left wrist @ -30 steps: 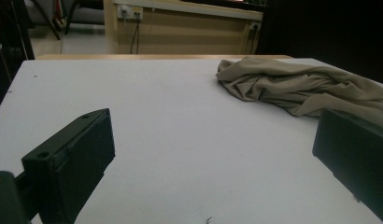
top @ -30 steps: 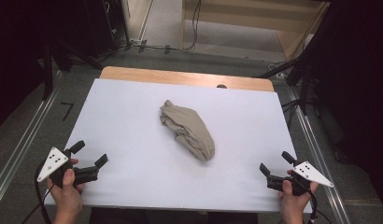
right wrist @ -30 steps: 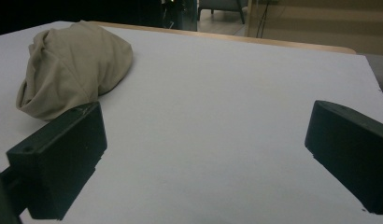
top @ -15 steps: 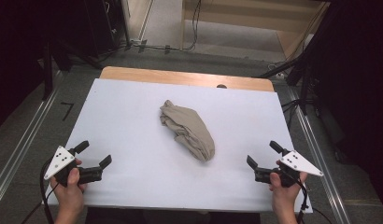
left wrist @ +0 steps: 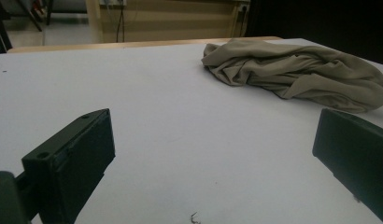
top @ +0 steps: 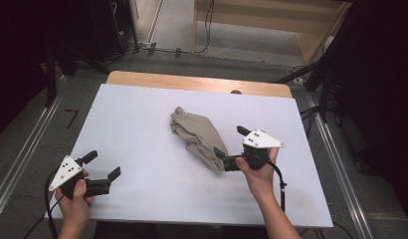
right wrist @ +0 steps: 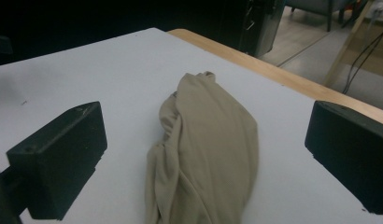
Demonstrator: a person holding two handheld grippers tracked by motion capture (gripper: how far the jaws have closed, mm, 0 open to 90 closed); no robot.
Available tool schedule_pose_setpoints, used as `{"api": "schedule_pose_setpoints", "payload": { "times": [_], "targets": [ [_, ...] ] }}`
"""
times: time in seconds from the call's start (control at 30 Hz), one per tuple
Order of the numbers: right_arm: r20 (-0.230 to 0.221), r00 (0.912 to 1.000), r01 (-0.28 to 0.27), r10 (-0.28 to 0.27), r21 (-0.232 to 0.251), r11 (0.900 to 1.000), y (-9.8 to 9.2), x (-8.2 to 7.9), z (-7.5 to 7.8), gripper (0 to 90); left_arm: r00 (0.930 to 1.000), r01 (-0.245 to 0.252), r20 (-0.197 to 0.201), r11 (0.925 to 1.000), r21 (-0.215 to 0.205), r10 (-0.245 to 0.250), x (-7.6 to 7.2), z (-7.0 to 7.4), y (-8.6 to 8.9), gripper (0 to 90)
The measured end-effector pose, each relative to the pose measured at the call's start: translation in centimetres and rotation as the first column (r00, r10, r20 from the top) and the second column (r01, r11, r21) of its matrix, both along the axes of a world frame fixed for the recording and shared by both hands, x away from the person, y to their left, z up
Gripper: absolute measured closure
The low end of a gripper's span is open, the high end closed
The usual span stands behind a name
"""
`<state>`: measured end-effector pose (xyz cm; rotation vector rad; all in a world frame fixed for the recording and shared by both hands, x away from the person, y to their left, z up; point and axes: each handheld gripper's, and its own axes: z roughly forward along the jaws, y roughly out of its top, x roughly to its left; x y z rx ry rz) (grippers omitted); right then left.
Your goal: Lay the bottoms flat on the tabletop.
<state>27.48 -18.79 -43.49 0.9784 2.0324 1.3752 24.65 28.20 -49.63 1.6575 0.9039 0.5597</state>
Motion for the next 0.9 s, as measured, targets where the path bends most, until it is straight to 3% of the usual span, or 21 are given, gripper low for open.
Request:
{"api": "schedule_pose_setpoints", "payload": {
  "times": [0.2, 0.33, 0.37, 0.4, 0.5, 0.6, 0.63, 0.83, 0.87, 0.9],
  "targets": [
    [-0.067, 0.9971, -0.037, 0.035, -0.021, 0.999, 2.7, 2.5, -0.6, 0.0, 0.9999, 0.010, -0.006, 0.9999, 0.003, -0.010, 0.0, 0.0, -0.1, 0.0],
    [-0.150, 0.9877, -0.058, 0.044, -0.087, 0.995, 4.9, 4.8, -2.0, 0.0, 0.9998, 0.018, -0.009, 0.9998, 0.007, -0.018, 0.1, 0.0, -0.1, 0.0],
    [-0.150, 0.9877, -0.058, 0.044, -0.087, 0.995, 4.9, 4.8, -2.0, 0.0, 0.9998, 0.018, -0.009, 0.9998, 0.008, -0.018, 0.1, 0.0, -0.1, 0.0],
    [-0.189, 0.9811, -0.062, 0.042, -0.104, 0.993, 5.5, 5.6, -2.7, 0.0, 0.9998, 0.019, -0.011, 0.9998, 0.007, -0.019, 0.2, -0.1, -0.2, 0.0],
    [-0.229, 0.9735, -0.036, 0.002, -0.146, 0.989, 6.2, 6.4, -4.0, 0.0, 0.9996, 0.023, -0.016, 0.9997, 0.004, -0.023, 0.2, -0.1, -0.2, 0.0],
    [-0.279, 0.9600, -0.029, -0.028, -0.197, 0.980, 6.9, 6.9, -5.3, 0.0, 0.9995, 0.025, -0.018, 0.9996, 0.011, -0.025, 0.2, -0.1, -0.2, 0.0],
    [-0.279, 0.9600, -0.029, -0.028, -0.197, 0.980, 6.9, 6.9, -5.3, 0.0, 0.9995, 0.025, -0.018, 0.9996, 0.011, -0.025, 0.2, -0.1, -0.2, 0.0],
    [-0.350, 0.9269, 0.012, -0.135, -0.331, 0.943, 7.4, 7.5, -7.1, 2.5, 0.9991, 0.031, -0.028, 0.9994, 0.015, -0.031, 0.3, 0.0, -0.3, 0.0],
    [-0.350, 0.9269, 0.012, -0.135, -0.331, 0.943, 7.4, 7.5, -7.1, 2.5, 0.9991, 0.031, -0.028, 0.9994, 0.015, -0.031, 0.3, 0.0, -0.3, 0.0],
    [-0.347, 0.9251, 0.024, -0.154, -0.351, 0.936, 7.4, 7.6, -7.4, 10.0, 0.9989, 0.033, -0.034, 0.9994, 0.008, -0.032, 0.3, 0.1, -0.4, 0.0]
  ]
}}
